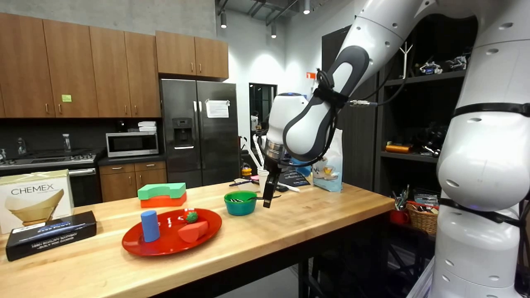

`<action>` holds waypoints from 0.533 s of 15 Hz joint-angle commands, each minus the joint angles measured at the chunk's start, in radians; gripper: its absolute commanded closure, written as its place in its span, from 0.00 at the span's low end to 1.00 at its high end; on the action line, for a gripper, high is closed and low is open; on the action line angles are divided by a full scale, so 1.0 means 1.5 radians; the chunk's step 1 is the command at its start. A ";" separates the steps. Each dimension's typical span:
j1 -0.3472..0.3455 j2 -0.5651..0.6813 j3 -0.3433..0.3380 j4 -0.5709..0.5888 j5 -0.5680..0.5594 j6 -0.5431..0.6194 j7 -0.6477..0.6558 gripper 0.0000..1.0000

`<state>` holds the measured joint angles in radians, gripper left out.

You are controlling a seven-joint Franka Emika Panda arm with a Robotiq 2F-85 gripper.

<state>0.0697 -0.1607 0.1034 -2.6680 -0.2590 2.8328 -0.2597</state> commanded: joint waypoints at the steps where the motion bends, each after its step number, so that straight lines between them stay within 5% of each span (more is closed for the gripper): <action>1: -0.003 -0.008 -0.007 0.000 -0.015 0.010 0.001 0.39; 8: -0.008 -0.009 -0.004 0.002 -0.027 0.010 0.018 0.94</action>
<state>0.0653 -0.1608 0.1023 -2.6658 -0.2730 2.8480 -0.2529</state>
